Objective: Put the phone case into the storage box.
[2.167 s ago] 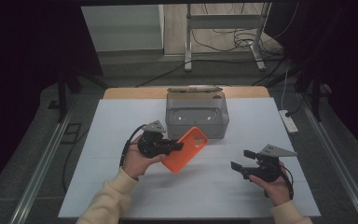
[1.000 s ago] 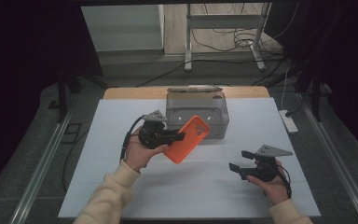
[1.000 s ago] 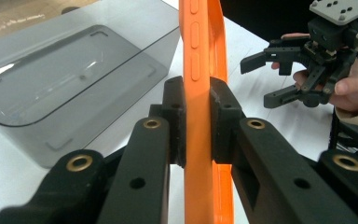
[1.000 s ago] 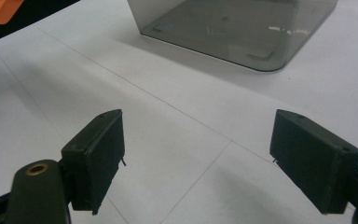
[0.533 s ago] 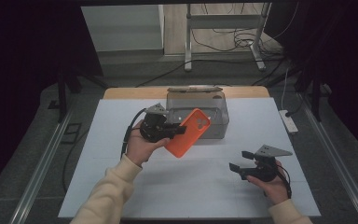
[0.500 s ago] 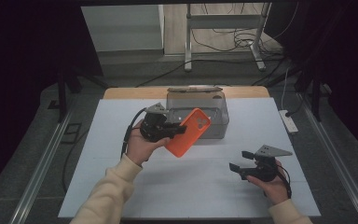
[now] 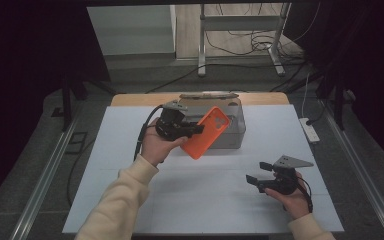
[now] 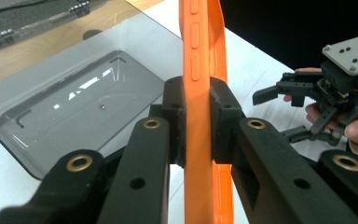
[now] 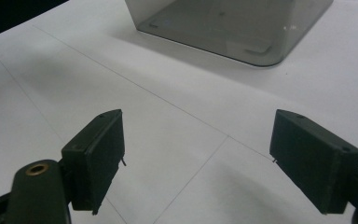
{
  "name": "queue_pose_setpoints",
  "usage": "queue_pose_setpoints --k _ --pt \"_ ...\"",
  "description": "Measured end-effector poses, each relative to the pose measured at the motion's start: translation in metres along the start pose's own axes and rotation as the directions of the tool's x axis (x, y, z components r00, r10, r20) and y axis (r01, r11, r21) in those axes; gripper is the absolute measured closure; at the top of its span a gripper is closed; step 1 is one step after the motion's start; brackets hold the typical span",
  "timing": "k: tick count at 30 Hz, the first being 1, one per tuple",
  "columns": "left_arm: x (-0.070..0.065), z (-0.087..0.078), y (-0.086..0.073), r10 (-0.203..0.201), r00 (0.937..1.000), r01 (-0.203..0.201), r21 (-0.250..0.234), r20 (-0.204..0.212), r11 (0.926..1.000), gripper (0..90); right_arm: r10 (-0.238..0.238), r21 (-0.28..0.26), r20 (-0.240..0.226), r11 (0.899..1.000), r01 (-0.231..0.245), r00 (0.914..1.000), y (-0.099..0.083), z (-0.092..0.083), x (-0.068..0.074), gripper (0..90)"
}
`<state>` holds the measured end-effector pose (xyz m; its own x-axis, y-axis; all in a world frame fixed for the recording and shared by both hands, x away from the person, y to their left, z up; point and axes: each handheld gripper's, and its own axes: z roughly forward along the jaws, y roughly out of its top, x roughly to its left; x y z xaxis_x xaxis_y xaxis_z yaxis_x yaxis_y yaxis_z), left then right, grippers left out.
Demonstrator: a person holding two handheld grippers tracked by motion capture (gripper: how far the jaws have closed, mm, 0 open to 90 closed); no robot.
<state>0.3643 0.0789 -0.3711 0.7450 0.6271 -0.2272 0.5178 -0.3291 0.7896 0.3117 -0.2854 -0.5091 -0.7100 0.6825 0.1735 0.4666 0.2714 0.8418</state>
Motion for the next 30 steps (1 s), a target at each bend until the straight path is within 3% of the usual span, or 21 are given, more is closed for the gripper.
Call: queue_pose_setpoints --k 30 --pt "0.016 0.002 0.026 -0.036 0.9963 0.037 0.003 -0.078 0.9993 79.6 -0.001 0.009 0.003 1.0 0.001 1.0 -0.001 0.002 0.0 18.0"
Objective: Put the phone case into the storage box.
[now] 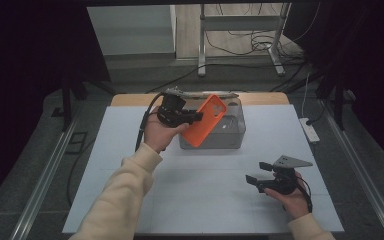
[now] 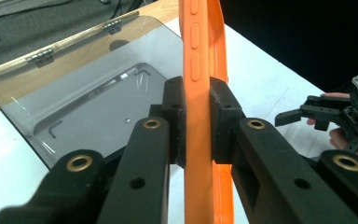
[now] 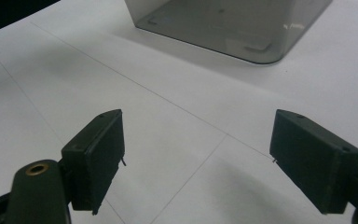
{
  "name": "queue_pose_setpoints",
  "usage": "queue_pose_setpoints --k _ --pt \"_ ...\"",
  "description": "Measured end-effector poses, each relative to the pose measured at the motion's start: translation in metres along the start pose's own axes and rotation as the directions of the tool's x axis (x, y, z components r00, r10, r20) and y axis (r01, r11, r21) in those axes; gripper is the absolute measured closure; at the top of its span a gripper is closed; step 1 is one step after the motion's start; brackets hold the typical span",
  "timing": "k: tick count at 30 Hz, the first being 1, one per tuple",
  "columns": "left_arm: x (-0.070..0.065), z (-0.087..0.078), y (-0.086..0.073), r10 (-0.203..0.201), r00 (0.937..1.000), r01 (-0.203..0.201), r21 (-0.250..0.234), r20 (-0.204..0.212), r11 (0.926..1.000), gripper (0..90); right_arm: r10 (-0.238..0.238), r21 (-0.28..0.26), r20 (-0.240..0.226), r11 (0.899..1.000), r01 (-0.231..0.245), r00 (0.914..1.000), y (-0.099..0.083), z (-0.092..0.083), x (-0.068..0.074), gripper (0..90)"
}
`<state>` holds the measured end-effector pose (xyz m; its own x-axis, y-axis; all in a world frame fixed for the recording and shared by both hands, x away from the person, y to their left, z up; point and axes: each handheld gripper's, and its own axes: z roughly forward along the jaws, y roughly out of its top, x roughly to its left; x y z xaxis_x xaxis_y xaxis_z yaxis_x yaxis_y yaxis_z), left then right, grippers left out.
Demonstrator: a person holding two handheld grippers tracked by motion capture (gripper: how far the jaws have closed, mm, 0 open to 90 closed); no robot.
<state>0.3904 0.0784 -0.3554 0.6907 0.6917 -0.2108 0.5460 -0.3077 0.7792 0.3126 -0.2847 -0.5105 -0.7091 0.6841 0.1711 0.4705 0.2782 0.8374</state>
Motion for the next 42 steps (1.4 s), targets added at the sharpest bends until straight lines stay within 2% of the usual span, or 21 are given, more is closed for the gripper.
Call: queue_pose_setpoints --k 13,30,42 --pt "0.002 0.005 0.008 -0.017 0.9996 0.017 0.004 -0.025 0.9999 79.6 0.001 -0.002 -0.002 1.0 -0.001 1.0 0.0 0.0 0.0 18.0" --pt "0.012 0.011 0.02 -0.047 0.9963 0.047 0.001 -0.072 0.9989 79.6 -0.001 0.002 0.0 1.0 0.001 1.0 0.0 0.0 0.0 18.1" --pt "0.019 0.016 0.031 -0.067 0.9893 0.07 0.013 -0.129 0.9975 79.5 -0.001 0.002 0.0 1.0 0.001 1.0 0.0 0.0 0.0 18.1"
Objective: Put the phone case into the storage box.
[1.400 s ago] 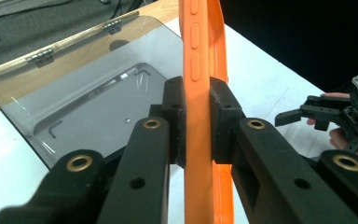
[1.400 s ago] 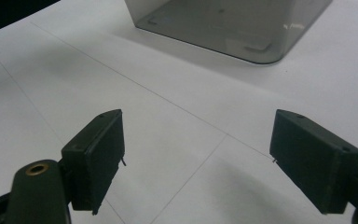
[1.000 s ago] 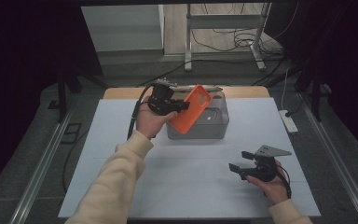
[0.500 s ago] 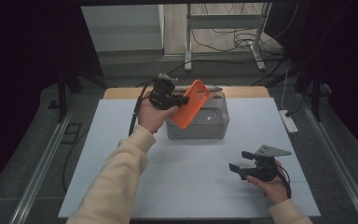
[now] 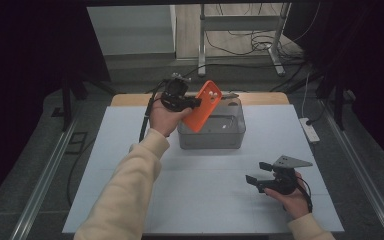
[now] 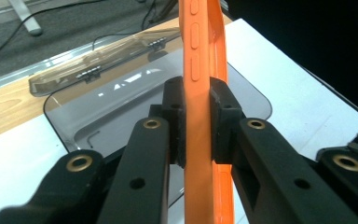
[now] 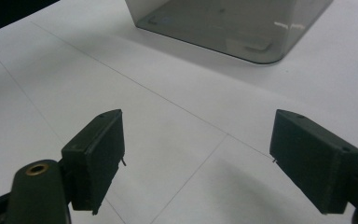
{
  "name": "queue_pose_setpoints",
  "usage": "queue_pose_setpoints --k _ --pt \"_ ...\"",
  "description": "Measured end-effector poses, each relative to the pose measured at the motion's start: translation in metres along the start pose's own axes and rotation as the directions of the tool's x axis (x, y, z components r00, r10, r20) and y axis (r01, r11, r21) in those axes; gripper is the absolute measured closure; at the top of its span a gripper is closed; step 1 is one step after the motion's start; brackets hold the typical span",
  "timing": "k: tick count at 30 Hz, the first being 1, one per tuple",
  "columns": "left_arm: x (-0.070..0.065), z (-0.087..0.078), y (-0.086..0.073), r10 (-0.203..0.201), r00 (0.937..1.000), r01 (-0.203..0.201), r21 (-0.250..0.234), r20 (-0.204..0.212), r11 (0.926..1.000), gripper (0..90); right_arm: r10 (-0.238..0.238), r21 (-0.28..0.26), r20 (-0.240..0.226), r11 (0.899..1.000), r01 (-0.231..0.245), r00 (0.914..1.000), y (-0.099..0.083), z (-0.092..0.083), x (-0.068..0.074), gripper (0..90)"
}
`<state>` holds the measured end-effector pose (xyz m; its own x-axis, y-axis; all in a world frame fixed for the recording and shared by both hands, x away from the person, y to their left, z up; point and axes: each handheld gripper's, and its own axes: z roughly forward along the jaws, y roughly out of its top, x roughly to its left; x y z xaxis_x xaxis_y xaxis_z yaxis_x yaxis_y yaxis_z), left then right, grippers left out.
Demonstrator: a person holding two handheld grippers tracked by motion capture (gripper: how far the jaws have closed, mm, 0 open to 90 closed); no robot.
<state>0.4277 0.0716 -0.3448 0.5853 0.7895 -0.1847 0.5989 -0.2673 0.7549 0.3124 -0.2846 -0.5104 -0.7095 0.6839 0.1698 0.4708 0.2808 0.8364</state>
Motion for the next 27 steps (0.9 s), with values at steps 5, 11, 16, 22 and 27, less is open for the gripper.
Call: queue_pose_setpoints --k 5,11,16,22,27 --pt "0.003 0.006 0.0 -0.01 0.9998 0.01 0.013 -0.016 0.9999 79.5 0.001 -0.003 -0.002 1.0 -0.001 1.0 0.0 0.0 0.0 18.0" --pt "0.006 0.01 0.0 -0.02 0.9992 0.021 0.018 -0.035 0.9996 79.6 -0.001 0.002 0.0 1.0 0.001 1.0 0.0 0.0 0.0 18.0" --pt "0.009 0.013 0.0 -0.035 0.9983 0.036 0.019 -0.047 0.9992 79.5 0.001 -0.002 0.0 1.0 -0.001 1.0 0.0 0.0 -0.001 18.0" --pt "0.011 0.017 0.0 -0.047 0.997 0.049 0.025 -0.061 0.9985 79.5 0.001 0.0 -0.001 1.0 -0.001 1.0 0.0 0.0 0.0 18.0" --pt "0.012 0.02 0.0 -0.057 0.9948 0.059 0.021 -0.084 0.998 79.6 0.002 -0.002 0.0 1.0 -0.002 1.0 0.0 0.0 -0.001 18.0"
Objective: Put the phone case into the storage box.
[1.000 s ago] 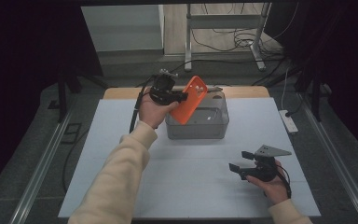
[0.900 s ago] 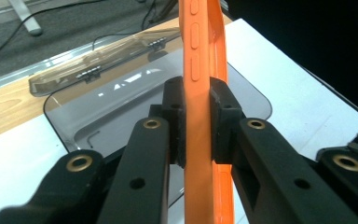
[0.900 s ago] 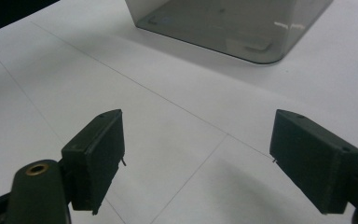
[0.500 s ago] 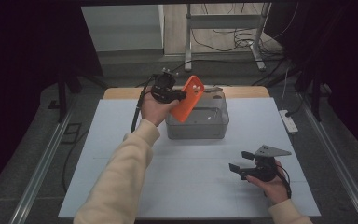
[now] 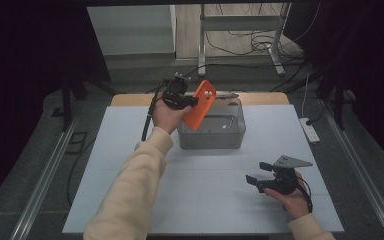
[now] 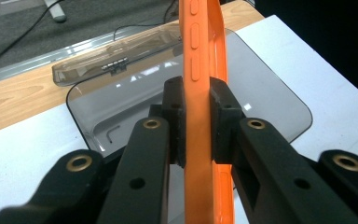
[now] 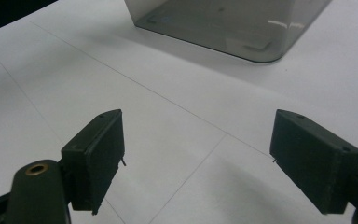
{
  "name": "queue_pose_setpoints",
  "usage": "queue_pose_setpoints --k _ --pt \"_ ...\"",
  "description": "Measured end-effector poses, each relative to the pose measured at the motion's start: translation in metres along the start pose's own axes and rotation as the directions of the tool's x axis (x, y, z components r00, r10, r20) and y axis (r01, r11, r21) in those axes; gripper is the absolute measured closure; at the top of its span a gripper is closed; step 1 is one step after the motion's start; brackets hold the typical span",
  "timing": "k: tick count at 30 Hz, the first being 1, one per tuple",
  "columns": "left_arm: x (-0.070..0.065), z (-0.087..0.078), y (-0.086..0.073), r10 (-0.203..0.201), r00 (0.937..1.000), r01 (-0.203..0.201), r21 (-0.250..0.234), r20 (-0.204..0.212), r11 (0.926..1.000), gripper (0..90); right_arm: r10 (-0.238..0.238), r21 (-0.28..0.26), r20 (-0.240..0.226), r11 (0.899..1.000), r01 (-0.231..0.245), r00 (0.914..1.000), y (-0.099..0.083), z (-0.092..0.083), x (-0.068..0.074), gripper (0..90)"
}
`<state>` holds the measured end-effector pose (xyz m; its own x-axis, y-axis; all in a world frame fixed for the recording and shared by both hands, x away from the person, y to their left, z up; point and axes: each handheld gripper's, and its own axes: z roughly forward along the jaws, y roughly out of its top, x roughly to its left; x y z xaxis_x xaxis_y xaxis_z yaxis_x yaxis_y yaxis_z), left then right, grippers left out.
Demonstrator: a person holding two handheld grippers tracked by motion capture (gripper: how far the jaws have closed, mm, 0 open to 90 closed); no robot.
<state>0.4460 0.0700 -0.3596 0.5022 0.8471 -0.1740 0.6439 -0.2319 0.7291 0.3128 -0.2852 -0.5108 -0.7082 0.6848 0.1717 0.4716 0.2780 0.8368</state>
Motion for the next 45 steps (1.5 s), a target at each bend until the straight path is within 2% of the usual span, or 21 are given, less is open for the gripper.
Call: queue_pose_setpoints --k 20,25,38,45 --pt "0.006 0.013 0.001 -0.052 0.9963 0.053 0.004 -0.068 0.9986 79.5 -0.002 0.002 0.001 1.0 0.002 1.0 0.0 0.0 0.0 18.0" --pt "0.007 0.017 0.0 -0.036 0.995 0.039 0.02 -0.093 0.9991 79.5 0.0 0.001 0.001 1.0 0.0 1.0 0.0 0.0 0.0 18.0" --pt "0.008 0.025 -0.002 -0.062 0.9891 0.067 0.034 -0.134 0.9972 79.5 0.0 0.002 -0.001 1.0 0.0 1.0 0.0 0.0 0.0 18.0" --pt "0.009 0.03 -0.005 -0.071 0.9876 0.077 0.042 -0.14 0.9961 79.5 -0.003 0.003 0.001 1.0 0.003 1.0 0.0 0.0 0.0 18.0"
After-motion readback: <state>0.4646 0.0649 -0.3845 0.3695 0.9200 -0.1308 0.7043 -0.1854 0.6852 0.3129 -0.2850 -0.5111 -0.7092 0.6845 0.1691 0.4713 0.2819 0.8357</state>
